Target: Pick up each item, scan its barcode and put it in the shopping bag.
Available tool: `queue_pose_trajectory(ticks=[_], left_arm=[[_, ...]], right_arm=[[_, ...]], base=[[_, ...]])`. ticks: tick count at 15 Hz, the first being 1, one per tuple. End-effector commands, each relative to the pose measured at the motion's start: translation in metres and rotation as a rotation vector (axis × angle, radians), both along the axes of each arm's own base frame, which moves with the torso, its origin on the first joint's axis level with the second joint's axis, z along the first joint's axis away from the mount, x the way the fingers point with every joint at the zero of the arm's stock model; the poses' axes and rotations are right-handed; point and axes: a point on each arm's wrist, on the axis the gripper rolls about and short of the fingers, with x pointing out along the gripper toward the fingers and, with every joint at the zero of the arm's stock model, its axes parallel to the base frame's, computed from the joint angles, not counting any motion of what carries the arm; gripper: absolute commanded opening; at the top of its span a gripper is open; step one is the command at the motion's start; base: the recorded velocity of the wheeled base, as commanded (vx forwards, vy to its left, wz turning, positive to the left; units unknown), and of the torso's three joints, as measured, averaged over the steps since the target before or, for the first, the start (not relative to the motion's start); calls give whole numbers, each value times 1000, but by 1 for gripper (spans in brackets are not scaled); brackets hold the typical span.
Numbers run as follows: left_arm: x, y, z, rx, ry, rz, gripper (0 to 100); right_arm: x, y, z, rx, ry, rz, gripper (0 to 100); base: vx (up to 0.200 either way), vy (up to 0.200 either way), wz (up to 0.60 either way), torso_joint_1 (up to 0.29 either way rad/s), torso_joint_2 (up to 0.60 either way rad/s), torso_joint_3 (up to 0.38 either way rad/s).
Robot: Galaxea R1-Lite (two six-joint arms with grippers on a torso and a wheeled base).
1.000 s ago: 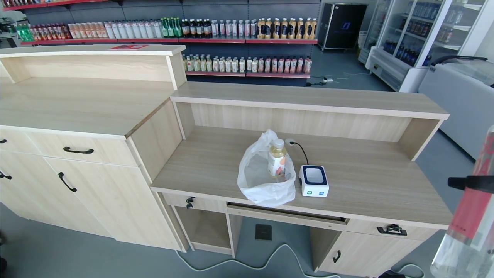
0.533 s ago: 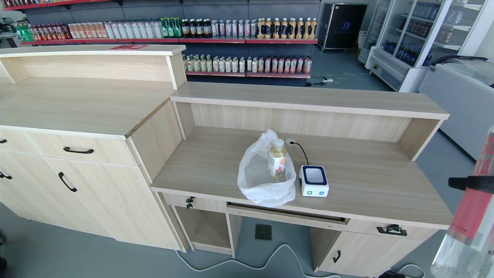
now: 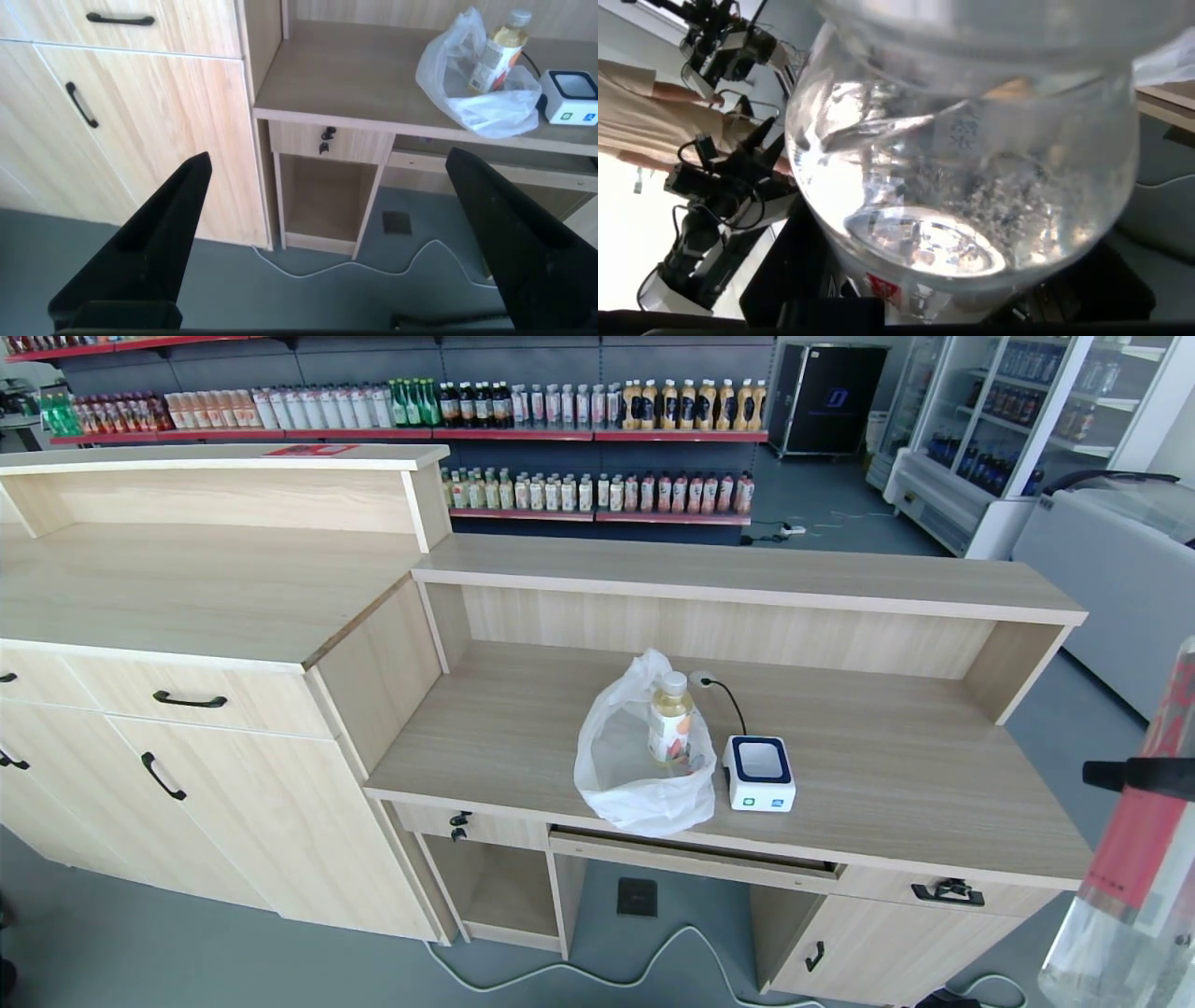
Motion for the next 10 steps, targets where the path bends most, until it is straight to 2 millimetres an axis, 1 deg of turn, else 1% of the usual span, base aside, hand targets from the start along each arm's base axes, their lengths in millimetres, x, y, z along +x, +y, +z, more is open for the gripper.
queue_pose_trajectory(ticks=[1,2,4,5,6,7,8,9,10], left_arm=[[0,0,0,0,1,1,100],[0,0,0,0,0,0,100],[0,0,0,0,1,1,100],[0,0,0,0,1,1,100],[0,0,0,0,1,0,100],[0,0,0,0,0,1,100],[0,0,0,0,1,0,100],[0,0,0,0,1,0,100],[0,0,0,0,1,1,100]], right_arm=[[10,0,-3,-21,1,-18,0],[24,-3,-6,-63,-18,-95,0],[59,-16,-15,-147,-72,-261,0],[81,-27,-23,-204,-112,-347,0],[103,-43,-34,-309,-165,-445,0],[112,-50,-40,-372,-181,-489,0],[129,-69,-54,-547,-198,-591,0],[134,-75,-59,-605,-194,-619,0],[142,-88,-64,-687,-212,-672,0]], base=[[0,0,0,0,0,0],[0,0,0,0,0,0],[0,0,0,0,0,0],[0,0,0,0,0,0],[0,0,0,0,0,0],[0,0,0,0,0,0],[0,0,0,0,0,0],[0,0,0,0,0,0],[0,0,0,0,0,0]])
